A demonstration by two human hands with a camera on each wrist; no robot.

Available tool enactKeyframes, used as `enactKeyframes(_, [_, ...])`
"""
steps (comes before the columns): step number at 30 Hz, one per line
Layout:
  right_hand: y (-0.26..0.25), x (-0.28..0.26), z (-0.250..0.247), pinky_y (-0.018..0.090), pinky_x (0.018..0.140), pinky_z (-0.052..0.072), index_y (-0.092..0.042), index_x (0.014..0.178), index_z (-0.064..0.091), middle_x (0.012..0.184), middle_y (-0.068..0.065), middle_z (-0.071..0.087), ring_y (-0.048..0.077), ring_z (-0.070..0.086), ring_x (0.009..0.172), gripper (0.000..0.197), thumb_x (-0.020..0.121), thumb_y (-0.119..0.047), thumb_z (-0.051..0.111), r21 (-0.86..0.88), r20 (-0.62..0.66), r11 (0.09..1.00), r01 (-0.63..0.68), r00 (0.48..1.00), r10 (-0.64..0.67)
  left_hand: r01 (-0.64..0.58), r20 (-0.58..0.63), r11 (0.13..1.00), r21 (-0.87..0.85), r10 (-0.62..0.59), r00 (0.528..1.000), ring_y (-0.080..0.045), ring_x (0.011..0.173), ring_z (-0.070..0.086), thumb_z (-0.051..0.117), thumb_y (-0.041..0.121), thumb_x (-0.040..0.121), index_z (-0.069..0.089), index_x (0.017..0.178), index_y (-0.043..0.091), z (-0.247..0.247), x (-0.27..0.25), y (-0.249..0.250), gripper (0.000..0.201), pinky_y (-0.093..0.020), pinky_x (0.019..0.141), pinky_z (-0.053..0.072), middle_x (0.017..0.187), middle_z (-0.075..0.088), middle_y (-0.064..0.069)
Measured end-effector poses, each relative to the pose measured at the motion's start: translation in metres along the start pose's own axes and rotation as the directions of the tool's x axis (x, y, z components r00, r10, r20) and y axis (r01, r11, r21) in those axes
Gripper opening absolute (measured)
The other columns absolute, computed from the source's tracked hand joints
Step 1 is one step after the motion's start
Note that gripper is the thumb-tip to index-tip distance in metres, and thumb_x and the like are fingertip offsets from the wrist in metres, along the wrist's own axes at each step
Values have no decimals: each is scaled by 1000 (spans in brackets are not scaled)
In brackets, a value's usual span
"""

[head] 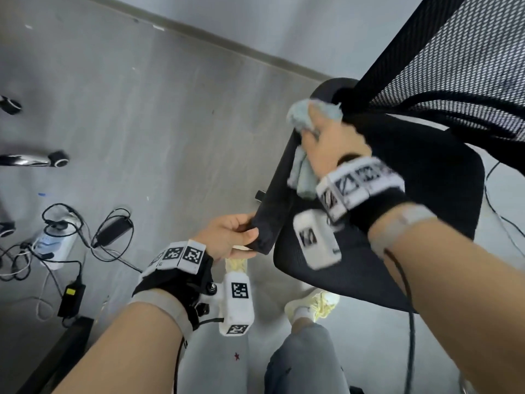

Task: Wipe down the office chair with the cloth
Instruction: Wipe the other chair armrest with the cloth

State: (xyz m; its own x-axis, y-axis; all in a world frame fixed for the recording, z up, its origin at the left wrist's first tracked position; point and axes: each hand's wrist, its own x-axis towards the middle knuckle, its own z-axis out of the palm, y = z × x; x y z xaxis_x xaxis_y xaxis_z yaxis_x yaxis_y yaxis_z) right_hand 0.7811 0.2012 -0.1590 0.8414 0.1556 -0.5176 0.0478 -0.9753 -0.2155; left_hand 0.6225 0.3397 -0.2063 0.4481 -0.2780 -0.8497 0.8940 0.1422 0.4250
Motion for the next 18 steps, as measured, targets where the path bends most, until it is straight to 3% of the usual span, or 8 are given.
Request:
enactKeyframes(2, [4,-26,11,39,81,43,-45,141,15,126,14,50,36,55,104,48,96,-41,33,-72,84,988,139,988,-133,-14,10,1000,1,14,1000,-19,100,60,44,1,93,50,125,17,1,-2,-4,37,-32,92,48,117,58,-9])
enactKeyframes(4, [8,-24,11,41,81,44,-47,140,16,127,14,49,38,56,103,47,96,-43,32,-134,68,969,208,977,-201,-20,8,999,-27,20,1000,-17,98,60,43,2,94,48,129,16,3,-2,-9,38,-32,92,49,115,59,-7])
enactKeyframes(7, [9,10,0,44,86,42,-46,140,20,129,20,47,41,52,109,45,96,-44,33,-128,-30,991,48,998,-53,-47,-67,985,-167,36,997,-22,99,60,41,13,96,51,125,13,6,-2,-10,31,-39,88,51,107,62,-4])
enactKeyframes(8, [10,19,-1,44,87,42,-44,140,21,129,21,47,41,51,111,45,96,-44,33,-66,-41,998,-16,999,14,-50,-92,973,-226,29,995,-25,102,58,36,26,97,54,119,14,8,-3,-7,30,-43,85,52,105,63,-4])
enactKeyframes(9, [11,20,1,44,87,42,-43,140,22,129,21,47,41,50,112,45,96,-45,33,-26,-43,999,-43,998,42,-42,-106,955,-293,11,994,-27,105,56,27,41,97,56,112,15,9,-2,-3,42,-48,81,51,104,63,-5])
enactKeyframes(12, [17,-18,23,43,90,41,-47,141,15,134,19,43,40,50,112,49,95,-44,34,-44,25,991,129,991,-128,-27,-128,872,-490,-41,991,-31,106,54,1,69,85,57,103,13,10,0,7,81,-47,72,49,101,63,-15])
enactKeyframes(16, [25,-78,45,38,83,47,-56,137,4,136,8,40,32,56,103,51,94,-48,30,-115,234,903,414,895,-380,-31,-109,846,-533,-33,994,-36,113,53,-4,78,76,55,106,12,6,-1,5,94,-60,85,43,107,64,-20])
enactKeyframes(18, [27,-72,39,37,78,47,-57,136,5,132,7,43,29,57,99,49,93,-50,27,-215,239,833,509,855,-461,-42,-123,835,-549,-32,992,-35,111,55,-4,79,74,56,106,13,6,-1,3,95,-60,87,43,107,65,-18])
